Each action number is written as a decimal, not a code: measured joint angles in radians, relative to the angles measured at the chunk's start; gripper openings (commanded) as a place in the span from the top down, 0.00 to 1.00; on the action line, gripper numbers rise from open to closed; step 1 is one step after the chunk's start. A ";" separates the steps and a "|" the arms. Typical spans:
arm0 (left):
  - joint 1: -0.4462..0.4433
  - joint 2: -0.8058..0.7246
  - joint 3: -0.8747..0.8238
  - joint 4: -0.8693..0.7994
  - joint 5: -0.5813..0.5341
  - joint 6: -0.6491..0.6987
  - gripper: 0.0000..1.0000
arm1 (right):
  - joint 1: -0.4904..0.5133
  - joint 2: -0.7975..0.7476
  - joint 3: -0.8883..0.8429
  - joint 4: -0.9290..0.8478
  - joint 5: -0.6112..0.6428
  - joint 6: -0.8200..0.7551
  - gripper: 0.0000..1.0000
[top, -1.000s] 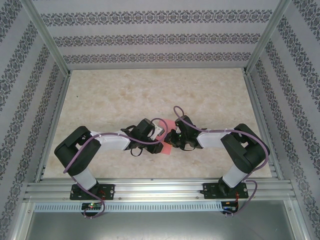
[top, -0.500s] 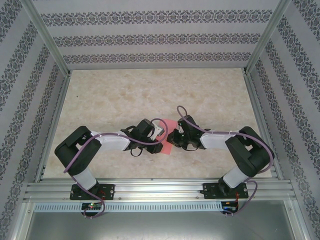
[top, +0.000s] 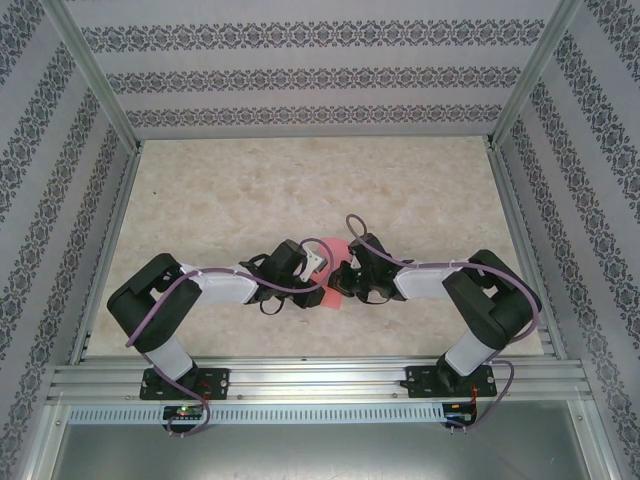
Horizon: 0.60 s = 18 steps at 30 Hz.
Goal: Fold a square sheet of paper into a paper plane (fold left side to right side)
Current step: Fold the triangle a second time at the center of the table.
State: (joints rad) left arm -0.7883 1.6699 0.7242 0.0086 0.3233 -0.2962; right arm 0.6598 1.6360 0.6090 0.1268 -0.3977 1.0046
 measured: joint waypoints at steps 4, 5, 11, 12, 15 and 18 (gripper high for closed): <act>0.000 0.000 -0.002 0.002 0.000 0.000 0.71 | 0.002 0.017 0.013 0.001 0.001 0.001 0.94; 0.000 0.000 -0.002 0.003 0.000 0.000 0.71 | 0.002 0.018 0.015 0.000 0.001 0.001 0.93; 0.000 0.000 -0.002 0.003 -0.002 0.000 0.71 | 0.002 0.016 0.017 0.000 0.002 0.000 0.93; 0.000 0.000 -0.002 0.003 -0.002 0.000 0.71 | 0.002 0.014 0.018 -0.003 0.003 0.000 0.93; 0.000 0.000 -0.002 0.003 -0.004 0.000 0.71 | 0.002 0.000 0.022 -0.016 0.005 0.000 0.93; 0.000 0.000 -0.002 0.003 -0.004 0.000 0.71 | 0.002 -0.003 0.038 -0.021 0.005 0.000 0.93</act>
State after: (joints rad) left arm -0.7887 1.6699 0.7223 0.0113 0.3191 -0.2962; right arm 0.6613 1.6333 0.6472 0.1059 -0.3931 1.0042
